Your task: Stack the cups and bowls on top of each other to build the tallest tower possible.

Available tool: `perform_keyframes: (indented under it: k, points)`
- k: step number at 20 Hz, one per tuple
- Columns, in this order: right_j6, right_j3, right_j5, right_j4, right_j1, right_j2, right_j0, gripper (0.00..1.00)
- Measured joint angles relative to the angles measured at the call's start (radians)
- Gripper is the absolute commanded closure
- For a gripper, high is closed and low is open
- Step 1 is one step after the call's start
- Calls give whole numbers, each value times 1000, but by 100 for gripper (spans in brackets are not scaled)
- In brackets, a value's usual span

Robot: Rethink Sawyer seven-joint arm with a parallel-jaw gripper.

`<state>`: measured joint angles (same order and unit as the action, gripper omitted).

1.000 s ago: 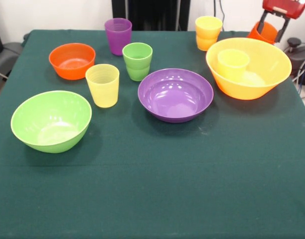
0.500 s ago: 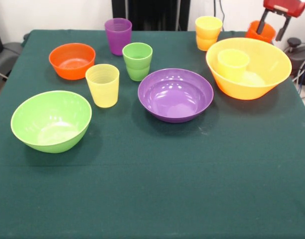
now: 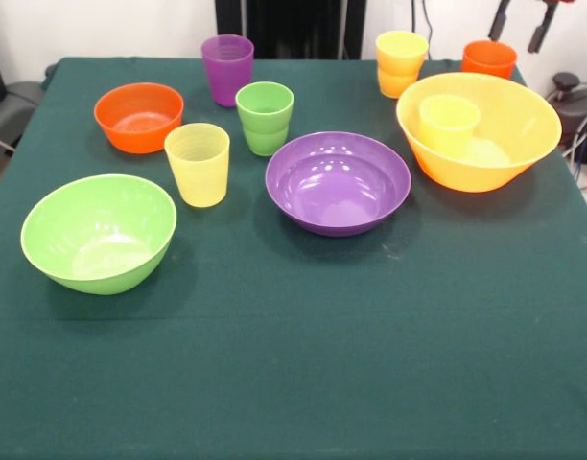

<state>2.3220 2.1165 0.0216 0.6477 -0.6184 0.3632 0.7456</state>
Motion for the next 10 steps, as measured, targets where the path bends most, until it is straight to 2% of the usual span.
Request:
perform_keyframes:
  k: [5,10]
  points:
    - [0,21,0,-8,-42,-1,-29,0]
    - [0,23,0,-9,-49,-8,-41,0]
